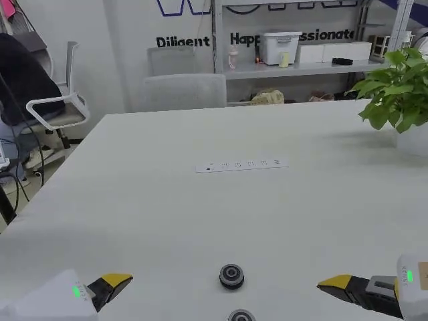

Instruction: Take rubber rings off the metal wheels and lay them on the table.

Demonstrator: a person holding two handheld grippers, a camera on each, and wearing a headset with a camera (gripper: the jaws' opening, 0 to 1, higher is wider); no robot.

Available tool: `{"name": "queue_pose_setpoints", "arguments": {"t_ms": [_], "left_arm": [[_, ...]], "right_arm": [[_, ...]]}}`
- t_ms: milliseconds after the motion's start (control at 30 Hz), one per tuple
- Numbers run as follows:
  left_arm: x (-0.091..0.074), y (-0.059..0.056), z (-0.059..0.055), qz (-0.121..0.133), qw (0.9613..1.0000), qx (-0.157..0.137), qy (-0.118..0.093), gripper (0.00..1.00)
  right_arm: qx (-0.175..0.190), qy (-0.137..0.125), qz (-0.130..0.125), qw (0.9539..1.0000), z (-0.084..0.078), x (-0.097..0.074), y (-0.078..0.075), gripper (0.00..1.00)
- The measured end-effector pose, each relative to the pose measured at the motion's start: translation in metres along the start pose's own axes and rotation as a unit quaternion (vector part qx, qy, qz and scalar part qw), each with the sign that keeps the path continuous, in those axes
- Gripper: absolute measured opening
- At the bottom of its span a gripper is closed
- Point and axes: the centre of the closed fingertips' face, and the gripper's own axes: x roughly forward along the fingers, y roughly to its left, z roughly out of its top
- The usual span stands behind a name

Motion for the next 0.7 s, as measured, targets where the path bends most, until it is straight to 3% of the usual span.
{"name": "queue_pose_setpoints", "arguments": {"t_ms": [700], "left_arm": [[-0.0005, -0.0004, 0.0001, -0.002, 1.0000, -0.003, -0.001, 0.83]], "right_arm": [[-0.002, 0.001, 0.000, 1.0000, -0.0001, -0.0003, 0.0009, 0.69]]}}
